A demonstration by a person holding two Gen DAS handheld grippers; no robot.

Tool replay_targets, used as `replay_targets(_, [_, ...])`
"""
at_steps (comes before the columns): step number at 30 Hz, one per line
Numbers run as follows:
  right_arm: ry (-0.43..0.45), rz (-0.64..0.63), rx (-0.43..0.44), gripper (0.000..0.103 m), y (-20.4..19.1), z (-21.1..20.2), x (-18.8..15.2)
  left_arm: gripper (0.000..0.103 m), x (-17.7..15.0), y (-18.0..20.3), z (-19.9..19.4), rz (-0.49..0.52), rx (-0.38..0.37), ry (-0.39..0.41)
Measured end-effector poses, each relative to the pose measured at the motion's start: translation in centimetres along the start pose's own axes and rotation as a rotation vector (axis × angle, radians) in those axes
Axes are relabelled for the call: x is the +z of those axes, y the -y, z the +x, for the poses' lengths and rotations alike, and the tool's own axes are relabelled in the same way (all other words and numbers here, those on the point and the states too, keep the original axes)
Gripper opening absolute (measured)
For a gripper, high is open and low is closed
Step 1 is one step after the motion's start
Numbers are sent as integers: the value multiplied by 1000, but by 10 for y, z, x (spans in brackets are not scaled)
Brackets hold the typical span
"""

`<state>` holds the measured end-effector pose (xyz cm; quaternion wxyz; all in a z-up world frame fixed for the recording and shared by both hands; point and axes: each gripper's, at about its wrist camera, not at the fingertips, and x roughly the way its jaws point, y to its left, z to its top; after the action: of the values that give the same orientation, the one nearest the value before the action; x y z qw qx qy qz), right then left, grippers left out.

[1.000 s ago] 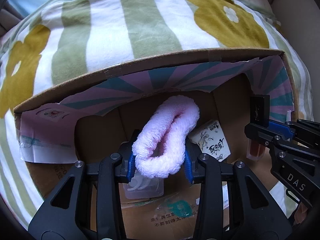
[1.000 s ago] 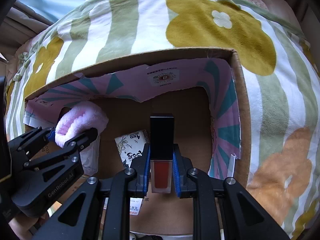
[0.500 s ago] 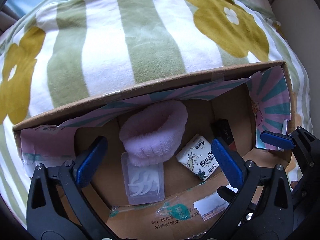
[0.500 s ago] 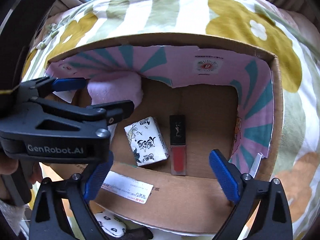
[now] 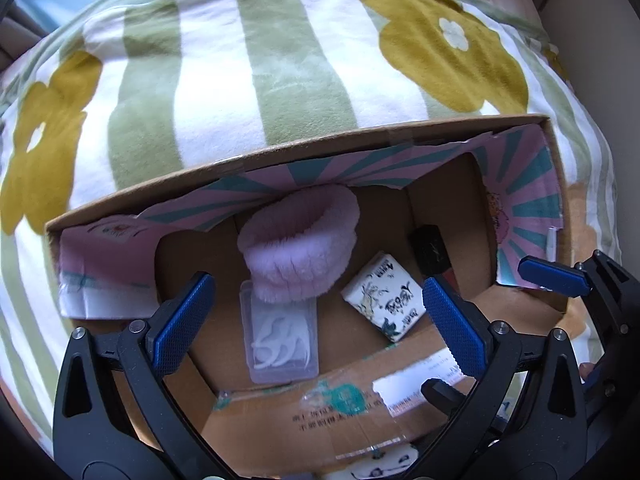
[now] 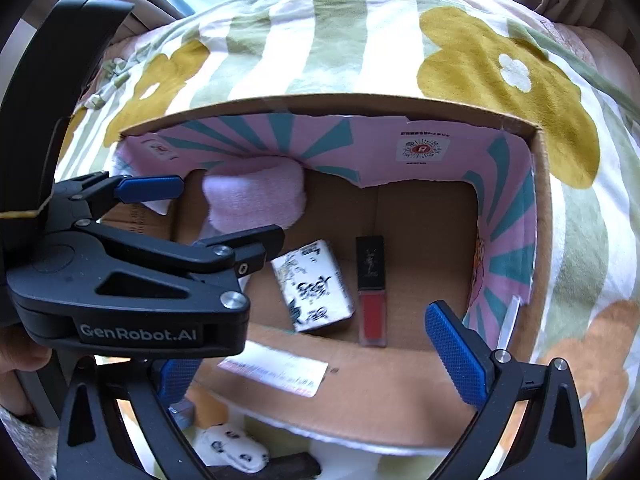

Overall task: Organize objects
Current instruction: 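Withdraw both tools from the box toward the remaining items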

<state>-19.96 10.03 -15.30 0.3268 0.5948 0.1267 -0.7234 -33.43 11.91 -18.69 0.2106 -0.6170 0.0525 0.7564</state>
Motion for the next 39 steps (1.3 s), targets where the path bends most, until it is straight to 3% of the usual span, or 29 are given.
replay_targets(7, [20,-24,-20,102,-29,-43,11,103,-12,6,-59,-5,15,66])
replay_targets(12, [92,-51,-70,102,-47,-87,3,103,-30,3,-120,-31,48,164])
replay_targets(17, [177,-41,-105,102,-57,-132,-12,103,-65,-6,-181,-76,106,263])
replay_targets(23, [227,-9,-120,102,-71,-173,-37,103,-120,-13,-232,-128,161,315])
replay_targets(31, [266,16,-113,102,-82,-209,-93,103,-208,-9,-267,-221,159,352])
replay_targets(39, [270,66,-24,102,-73,-218,-116,103,-250,8,-268,-266,168,359])
